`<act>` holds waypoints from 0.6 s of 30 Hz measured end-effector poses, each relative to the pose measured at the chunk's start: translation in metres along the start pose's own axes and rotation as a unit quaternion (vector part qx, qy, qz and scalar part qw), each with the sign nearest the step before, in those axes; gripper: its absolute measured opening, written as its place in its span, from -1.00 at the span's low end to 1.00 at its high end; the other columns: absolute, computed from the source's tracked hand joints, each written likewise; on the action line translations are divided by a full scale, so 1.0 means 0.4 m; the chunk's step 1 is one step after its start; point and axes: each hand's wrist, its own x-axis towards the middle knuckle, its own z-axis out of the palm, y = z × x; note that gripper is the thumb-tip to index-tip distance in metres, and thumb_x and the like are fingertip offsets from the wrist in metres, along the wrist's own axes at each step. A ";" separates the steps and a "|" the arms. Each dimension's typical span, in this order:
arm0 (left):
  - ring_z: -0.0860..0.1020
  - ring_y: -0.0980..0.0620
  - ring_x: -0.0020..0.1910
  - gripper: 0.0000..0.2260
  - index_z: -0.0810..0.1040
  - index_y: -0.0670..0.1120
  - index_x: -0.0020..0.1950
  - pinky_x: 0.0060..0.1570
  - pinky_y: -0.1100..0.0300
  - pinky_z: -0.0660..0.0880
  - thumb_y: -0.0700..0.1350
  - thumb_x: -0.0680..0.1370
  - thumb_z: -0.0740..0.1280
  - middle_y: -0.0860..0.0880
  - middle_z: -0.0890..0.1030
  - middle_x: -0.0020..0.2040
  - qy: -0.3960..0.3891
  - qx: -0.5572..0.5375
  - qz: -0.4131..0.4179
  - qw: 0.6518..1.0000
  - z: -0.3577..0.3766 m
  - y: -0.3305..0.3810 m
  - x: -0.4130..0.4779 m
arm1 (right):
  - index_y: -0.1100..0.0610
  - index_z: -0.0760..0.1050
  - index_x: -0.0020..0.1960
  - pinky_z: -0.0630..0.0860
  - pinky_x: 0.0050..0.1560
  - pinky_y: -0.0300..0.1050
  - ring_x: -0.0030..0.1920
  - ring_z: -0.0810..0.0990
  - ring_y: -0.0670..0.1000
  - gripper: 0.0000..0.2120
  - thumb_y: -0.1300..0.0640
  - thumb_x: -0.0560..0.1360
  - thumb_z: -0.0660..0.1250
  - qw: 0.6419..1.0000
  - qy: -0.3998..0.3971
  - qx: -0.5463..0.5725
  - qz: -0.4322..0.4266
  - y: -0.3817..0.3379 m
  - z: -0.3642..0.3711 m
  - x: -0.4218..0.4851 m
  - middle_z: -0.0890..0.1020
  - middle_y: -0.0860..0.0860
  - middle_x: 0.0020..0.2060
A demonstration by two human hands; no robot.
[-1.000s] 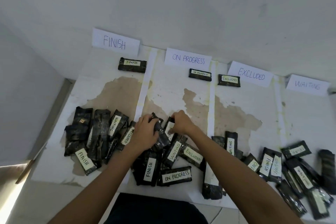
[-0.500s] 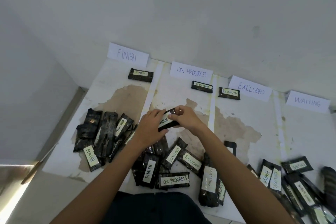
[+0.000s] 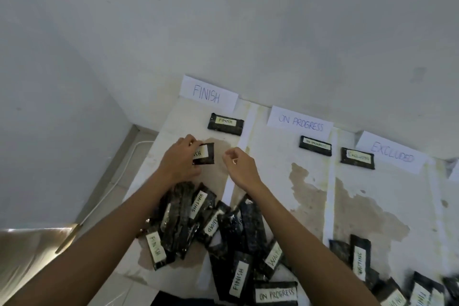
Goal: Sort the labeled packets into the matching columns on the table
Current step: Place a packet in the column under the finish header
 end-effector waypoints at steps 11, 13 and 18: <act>0.41 -0.17 0.16 -0.41 0.35 -0.19 0.38 0.12 0.03 0.34 -0.15 0.37 0.37 -0.15 0.43 0.25 -0.050 0.046 0.046 0.997 0.027 -0.236 0.358 | 0.20 0.46 0.28 0.28 0.40 0.21 0.40 0.33 0.24 -0.61 0.12 0.48 0.21 0.948 0.055 -0.277 -0.149 0.139 0.190 0.207 0.43 0.21 0.35; 0.41 -0.18 0.17 -0.42 0.36 -0.21 0.38 0.13 0.00 0.36 -0.18 0.37 0.38 -0.16 0.43 0.24 -0.050 0.038 0.056 0.996 0.048 -0.250 0.388 | 0.17 0.45 0.30 0.18 0.44 0.14 0.45 0.25 0.20 -0.59 0.07 0.50 0.16 0.942 0.069 -0.284 -0.164 0.161 0.205 0.211 0.38 0.19 0.40; 0.40 -0.17 0.18 -0.40 0.35 -0.21 0.39 0.15 -0.01 0.36 -0.19 0.36 0.38 -0.15 0.42 0.23 -0.041 0.018 0.052 0.998 0.074 -0.271 0.413 | 0.17 0.45 0.31 0.17 0.46 0.11 0.46 0.23 0.18 -0.58 0.08 0.50 0.16 0.933 0.093 -0.290 -0.190 0.177 0.214 0.214 0.37 0.18 0.40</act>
